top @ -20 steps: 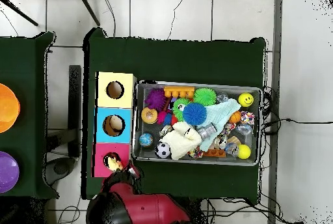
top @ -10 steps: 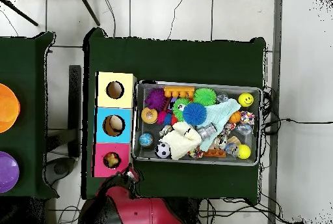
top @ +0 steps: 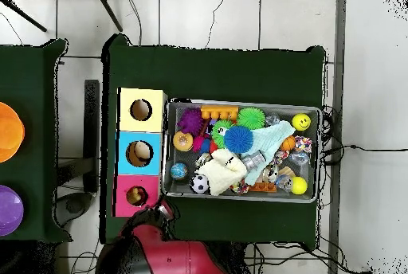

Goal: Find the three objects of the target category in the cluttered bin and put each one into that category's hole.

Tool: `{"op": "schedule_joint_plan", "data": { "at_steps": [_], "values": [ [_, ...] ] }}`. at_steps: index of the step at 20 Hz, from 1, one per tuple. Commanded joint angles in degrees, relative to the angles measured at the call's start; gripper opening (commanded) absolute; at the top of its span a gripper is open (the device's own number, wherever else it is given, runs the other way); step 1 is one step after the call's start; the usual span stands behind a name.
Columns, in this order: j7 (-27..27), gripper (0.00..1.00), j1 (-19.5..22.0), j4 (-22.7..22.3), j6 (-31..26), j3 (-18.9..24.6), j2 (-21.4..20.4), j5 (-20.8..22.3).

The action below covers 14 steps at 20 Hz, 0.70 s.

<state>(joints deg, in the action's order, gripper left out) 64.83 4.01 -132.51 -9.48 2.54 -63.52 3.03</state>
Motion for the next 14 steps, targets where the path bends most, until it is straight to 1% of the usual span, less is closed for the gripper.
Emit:
{"op": "schedule_joint_plan", "data": {
  "at_steps": [1,2,6,9,12,14],
  "values": [
    [10.77,1.00,5.63,2.46,-3.27,1.48,-0.81,-2.34],
    [10.96,1.00,6.89,2.16,-3.63,1.42,-1.45,-2.87],
    [10.02,1.00,8.81,2.25,-5.62,1.14,-1.81,-2.50],
    [9.91,1.00,9.64,2.06,-4.88,1.46,-1.36,-1.76],
    [10.47,1.00,9.14,2.36,-4.50,1.08,-0.79,-1.34],
    [9.46,1.00,8.54,3.04,-7.21,0.61,-0.45,-0.63]
  ]
}}
